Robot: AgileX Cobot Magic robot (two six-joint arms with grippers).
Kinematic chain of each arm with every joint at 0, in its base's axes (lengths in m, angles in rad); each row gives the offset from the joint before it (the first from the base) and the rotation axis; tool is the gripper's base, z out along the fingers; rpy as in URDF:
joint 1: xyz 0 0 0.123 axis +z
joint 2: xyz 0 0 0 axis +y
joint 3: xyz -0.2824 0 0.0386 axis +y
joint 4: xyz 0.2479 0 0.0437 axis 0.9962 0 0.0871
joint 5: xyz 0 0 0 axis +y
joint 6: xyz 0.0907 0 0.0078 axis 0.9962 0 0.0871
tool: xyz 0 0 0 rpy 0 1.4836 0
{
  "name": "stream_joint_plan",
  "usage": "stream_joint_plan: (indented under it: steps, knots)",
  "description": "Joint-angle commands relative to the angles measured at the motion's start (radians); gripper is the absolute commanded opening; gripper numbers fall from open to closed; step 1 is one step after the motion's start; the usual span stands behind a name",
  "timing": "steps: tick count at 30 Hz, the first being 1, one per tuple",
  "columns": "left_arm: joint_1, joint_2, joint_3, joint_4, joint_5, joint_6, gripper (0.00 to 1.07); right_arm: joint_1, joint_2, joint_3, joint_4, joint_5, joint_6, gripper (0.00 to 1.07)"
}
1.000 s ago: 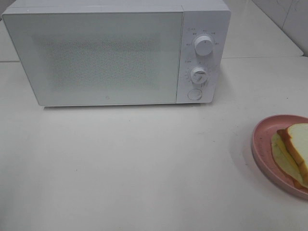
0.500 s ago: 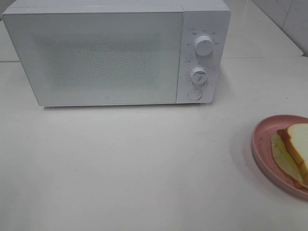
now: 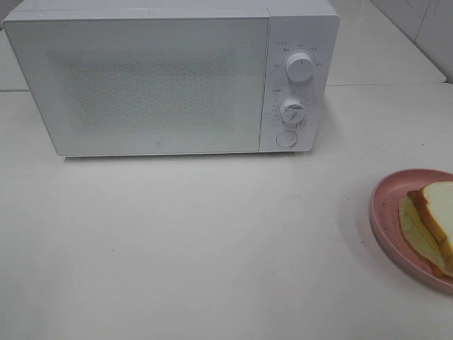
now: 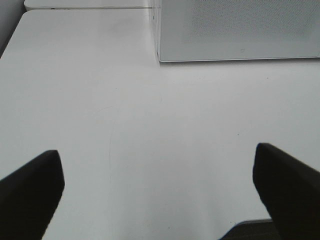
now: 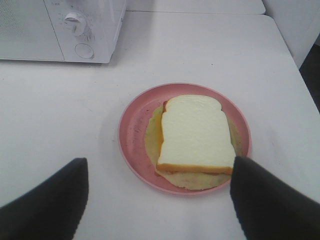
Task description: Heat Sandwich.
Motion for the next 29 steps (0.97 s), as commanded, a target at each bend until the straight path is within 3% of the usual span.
stream_joint_plan:
  steps: [1,29]
  knots:
    - [-0.004,-0.028,0.002,-0.005,-0.008,-0.007,0.98,-0.008,-0.027,-0.001,0.003,-0.015,-0.005,0.75]
    - [-0.004,-0.02,0.002,-0.005,-0.008,-0.007,0.98,-0.008,-0.027,-0.001,0.003,-0.015,-0.004,0.75]
